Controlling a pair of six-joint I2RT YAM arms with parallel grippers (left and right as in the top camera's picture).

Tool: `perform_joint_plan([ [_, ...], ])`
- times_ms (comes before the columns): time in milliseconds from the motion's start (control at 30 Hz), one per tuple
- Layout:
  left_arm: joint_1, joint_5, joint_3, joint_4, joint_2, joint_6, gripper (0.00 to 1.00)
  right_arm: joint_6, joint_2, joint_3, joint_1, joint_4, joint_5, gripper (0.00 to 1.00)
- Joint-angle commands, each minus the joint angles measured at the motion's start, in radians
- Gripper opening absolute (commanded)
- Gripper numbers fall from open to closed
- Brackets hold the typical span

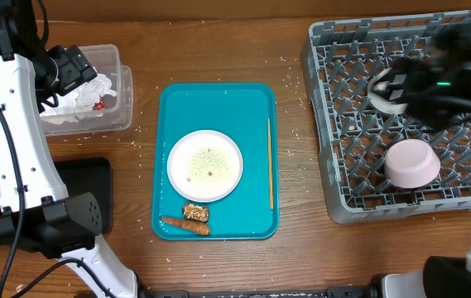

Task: Sort waste into correct bins and load items into the dishwasher
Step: 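Return right gripper to the tray and grasp the wooden chopstick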

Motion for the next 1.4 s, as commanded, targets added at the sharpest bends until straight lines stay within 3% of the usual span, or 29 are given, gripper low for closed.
perform_joint_plan([
  [0, 0.004, 0.002, 0.002, -0.002, -0.006, -0.023, 1.0, 0.085, 0.062, -0.014, 0.173, 0.012, 0.188, 0.8],
  [200, 0.004, 0.002, 0.002, -0.002, -0.006, -0.022, 1.0, 0.142, 0.233, -0.04, 0.378, 0.064, 0.256, 0.68],
  [467, 0.004, 0.002, 0.002, -0.002, -0.006, -0.022, 1.0, 0.16, 0.487, -0.04, 0.517, 0.129, 0.257, 0.67],
  [833, 0.004, 0.002, 0.002, -0.002, -0.006, -0.022, 1.0, 0.151, 0.683, -0.04, 0.558, 0.212, 0.264, 0.62],
  [1367, 0.004, 0.002, 0.002, -0.002, -0.006, -0.021, 1.0, 0.152, 0.722, -0.04, 0.558, 0.334, 0.29, 0.61],
])
